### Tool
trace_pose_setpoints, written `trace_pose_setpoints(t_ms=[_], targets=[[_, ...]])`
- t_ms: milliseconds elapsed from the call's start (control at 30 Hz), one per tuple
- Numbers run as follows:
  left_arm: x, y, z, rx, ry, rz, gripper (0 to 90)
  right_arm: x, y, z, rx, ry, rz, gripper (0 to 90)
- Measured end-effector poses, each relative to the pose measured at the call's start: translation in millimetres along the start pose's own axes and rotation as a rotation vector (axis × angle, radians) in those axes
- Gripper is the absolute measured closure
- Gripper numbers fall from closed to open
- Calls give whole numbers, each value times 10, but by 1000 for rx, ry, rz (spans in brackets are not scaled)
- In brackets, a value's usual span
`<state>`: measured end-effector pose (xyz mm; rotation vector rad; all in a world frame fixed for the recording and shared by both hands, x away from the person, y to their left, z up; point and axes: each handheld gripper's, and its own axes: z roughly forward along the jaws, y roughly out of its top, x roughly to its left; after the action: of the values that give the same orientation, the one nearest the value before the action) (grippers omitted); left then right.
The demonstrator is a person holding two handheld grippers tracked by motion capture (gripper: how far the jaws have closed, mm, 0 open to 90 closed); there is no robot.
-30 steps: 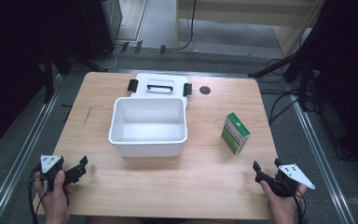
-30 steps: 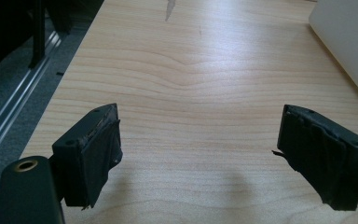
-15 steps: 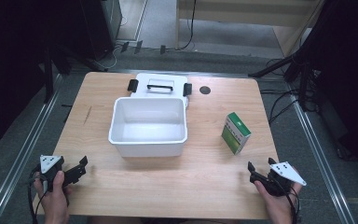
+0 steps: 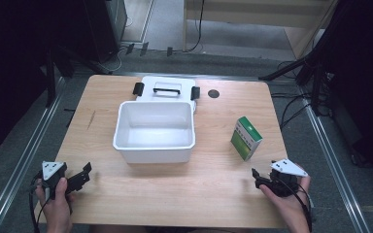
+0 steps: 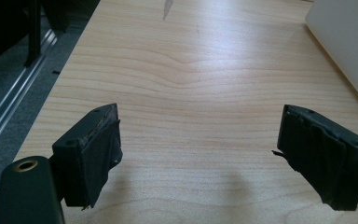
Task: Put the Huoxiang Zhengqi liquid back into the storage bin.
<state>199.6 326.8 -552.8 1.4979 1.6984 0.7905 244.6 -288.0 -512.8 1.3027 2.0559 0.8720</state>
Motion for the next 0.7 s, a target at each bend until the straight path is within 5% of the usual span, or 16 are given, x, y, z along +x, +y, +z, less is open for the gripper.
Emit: trace_pose_setpoints(t_ms=[533, 700], targets=[[1, 3, 6, 6, -1, -3, 144, -107, 678, -35, 373, 44, -128, 268], [4, 4, 9, 9, -2, -5, 145, -88, 880, 11, 482, 99, -146, 269]])
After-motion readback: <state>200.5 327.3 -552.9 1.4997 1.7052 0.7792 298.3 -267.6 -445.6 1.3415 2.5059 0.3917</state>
